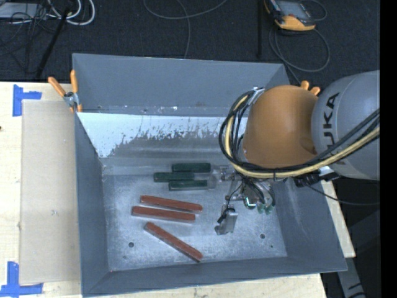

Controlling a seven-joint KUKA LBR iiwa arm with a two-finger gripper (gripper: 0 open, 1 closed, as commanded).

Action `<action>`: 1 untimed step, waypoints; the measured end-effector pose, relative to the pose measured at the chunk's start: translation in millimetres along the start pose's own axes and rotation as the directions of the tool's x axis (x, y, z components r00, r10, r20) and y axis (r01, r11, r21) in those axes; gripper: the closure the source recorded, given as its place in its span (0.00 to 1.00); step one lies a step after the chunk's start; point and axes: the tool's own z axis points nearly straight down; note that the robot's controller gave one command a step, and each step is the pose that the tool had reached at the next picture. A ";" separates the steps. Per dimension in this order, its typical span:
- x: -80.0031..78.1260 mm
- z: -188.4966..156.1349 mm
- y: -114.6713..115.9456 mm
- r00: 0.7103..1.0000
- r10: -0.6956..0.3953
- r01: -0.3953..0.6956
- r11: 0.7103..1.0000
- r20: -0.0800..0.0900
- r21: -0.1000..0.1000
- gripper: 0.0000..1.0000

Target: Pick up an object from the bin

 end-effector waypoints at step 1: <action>-24.6 54.3 22.5 0.978 -0.206 0.206 0.978 0.005 0.001 0.00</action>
Offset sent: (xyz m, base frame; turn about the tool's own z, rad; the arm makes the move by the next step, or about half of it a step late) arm 0.0247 0.0224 -0.0525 -0.2093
